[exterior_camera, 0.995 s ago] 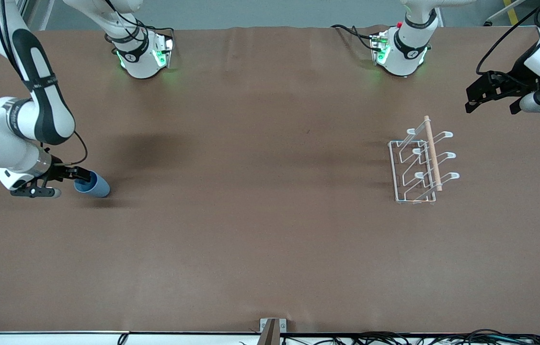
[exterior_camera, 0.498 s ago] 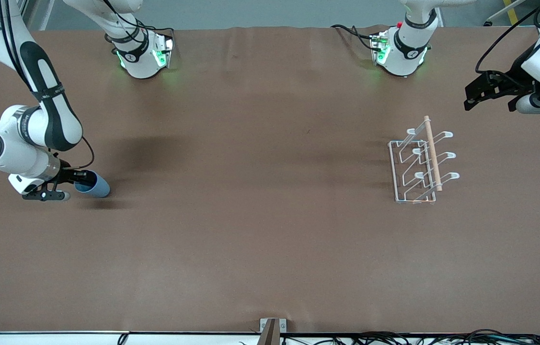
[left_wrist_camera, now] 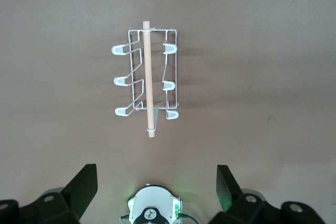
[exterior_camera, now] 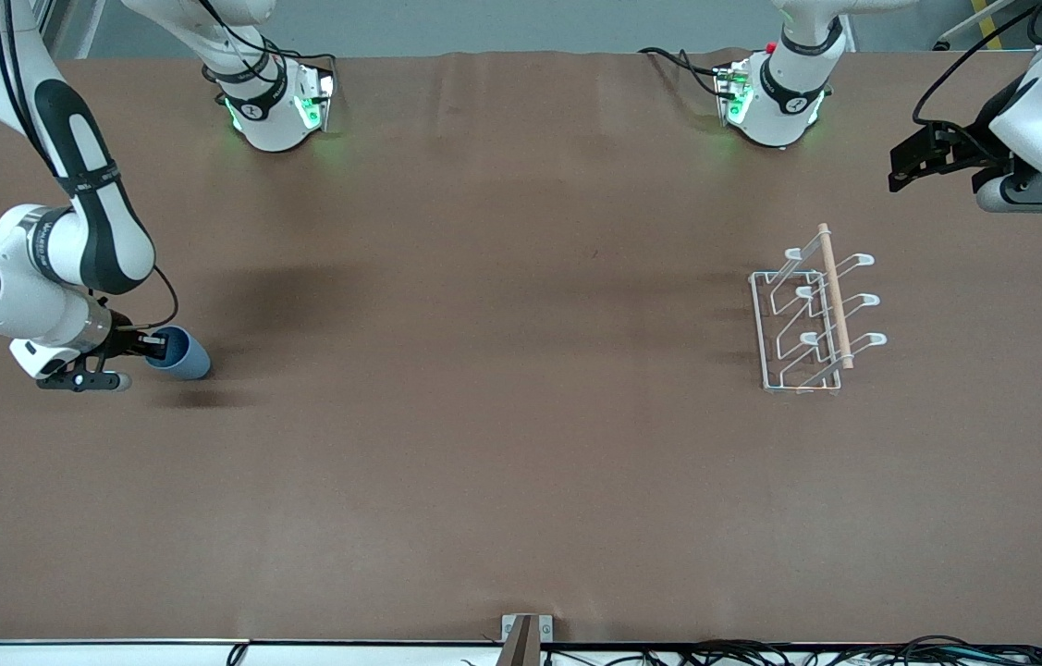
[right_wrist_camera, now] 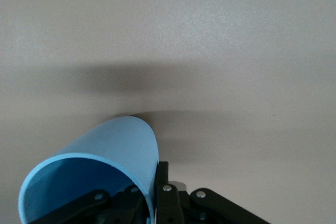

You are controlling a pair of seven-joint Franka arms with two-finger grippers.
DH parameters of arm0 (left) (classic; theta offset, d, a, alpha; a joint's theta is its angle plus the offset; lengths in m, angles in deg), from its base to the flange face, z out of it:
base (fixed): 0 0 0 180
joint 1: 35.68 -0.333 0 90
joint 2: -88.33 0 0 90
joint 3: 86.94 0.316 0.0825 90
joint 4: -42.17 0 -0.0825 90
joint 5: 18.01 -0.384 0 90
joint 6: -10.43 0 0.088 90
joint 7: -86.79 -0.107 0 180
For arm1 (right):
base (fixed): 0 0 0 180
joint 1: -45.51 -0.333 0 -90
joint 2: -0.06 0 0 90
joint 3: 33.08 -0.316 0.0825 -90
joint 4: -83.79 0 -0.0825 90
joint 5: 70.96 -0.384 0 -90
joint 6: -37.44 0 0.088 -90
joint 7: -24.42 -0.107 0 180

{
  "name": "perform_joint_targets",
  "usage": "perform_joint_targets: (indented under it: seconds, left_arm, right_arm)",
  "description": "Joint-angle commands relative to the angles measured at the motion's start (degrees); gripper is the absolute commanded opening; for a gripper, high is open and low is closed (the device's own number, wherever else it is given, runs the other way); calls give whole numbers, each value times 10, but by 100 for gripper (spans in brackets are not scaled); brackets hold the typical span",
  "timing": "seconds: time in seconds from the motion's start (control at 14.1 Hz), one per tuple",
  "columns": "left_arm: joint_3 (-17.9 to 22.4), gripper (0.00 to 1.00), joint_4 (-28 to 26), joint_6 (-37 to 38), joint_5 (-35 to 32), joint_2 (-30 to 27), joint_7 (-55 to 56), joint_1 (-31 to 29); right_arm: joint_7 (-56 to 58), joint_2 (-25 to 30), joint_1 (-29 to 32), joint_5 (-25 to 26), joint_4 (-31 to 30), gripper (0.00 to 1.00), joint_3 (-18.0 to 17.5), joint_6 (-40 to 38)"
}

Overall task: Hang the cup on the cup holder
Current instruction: 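Lift the cup with the right gripper while the left gripper approaches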

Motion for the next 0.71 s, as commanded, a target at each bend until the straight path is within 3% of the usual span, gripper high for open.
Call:
perform_joint_targets:
  seconds: [0.0,0.21,0.28,0.5,0.64]
  left_arm:
    - [-1,100,15,19,7,6,-2,-1]
    - [-5,100,16,18,19,7,-4,6]
    - [-6,100,16,18,30,7,-3,7]
    - [-6,100,47,15,58,29,-10,9]
    - [-12,100,61,15,60,42,-17,14]
  right_arm:
    - [23,31,6,2,24,5,-5,-53]
    - [31,69,-7,-2,24,5,-13,-88]
    - [31,83,-19,-24,24,5,-21,-108]
    - [33,101,-57,-152,25,5,-29,-155]
    - [32,109,-93,-212,25,5,-29,-156]
